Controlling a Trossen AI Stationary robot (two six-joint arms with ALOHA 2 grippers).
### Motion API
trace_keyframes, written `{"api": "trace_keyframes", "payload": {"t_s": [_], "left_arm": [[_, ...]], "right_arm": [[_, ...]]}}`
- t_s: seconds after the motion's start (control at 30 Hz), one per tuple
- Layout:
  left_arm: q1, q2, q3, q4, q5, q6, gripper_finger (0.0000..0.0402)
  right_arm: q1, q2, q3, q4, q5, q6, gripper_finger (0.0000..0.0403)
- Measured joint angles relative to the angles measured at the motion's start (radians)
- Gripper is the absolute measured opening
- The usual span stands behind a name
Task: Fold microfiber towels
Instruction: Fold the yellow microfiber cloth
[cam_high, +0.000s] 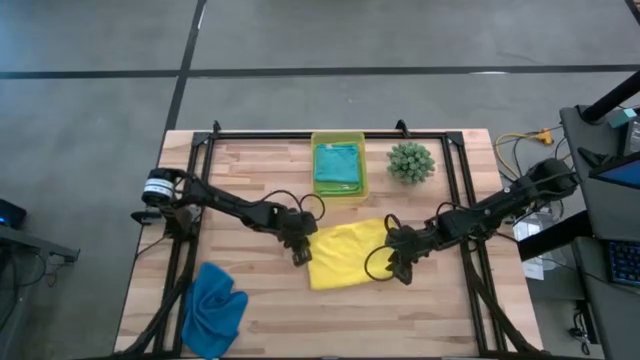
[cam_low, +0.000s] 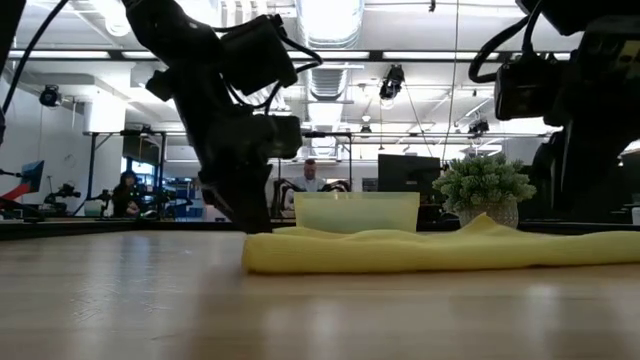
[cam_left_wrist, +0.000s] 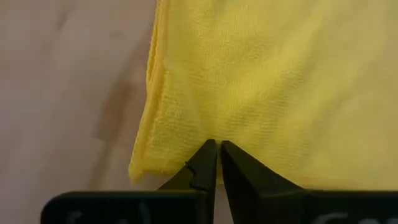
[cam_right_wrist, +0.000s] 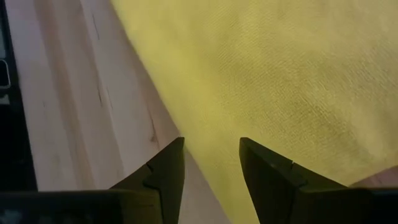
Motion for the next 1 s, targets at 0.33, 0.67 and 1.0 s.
{"api": "trace_keyframes", "payload": {"t_s": [0.33,0.67,1.0], "left_arm": [[-0.103,0.05,0.002,-0.011,0.142,-0.205,0.0013],[-0.195,0.109,0.027,0.266,0.459,-0.336,0.0007],[-0.122,-0.007,0.072,0.307,0.119,-0.199,0.0]], "right_arm": [[0.011,-0.041,0.01,0.001,0.005,-0.002,0.0148],[0.04,-0.107,0.01,0.003,0.056,-0.02,0.0148],[0.162,-0.252,0.011,0.033,0.203,0.035,0.0148]]}}
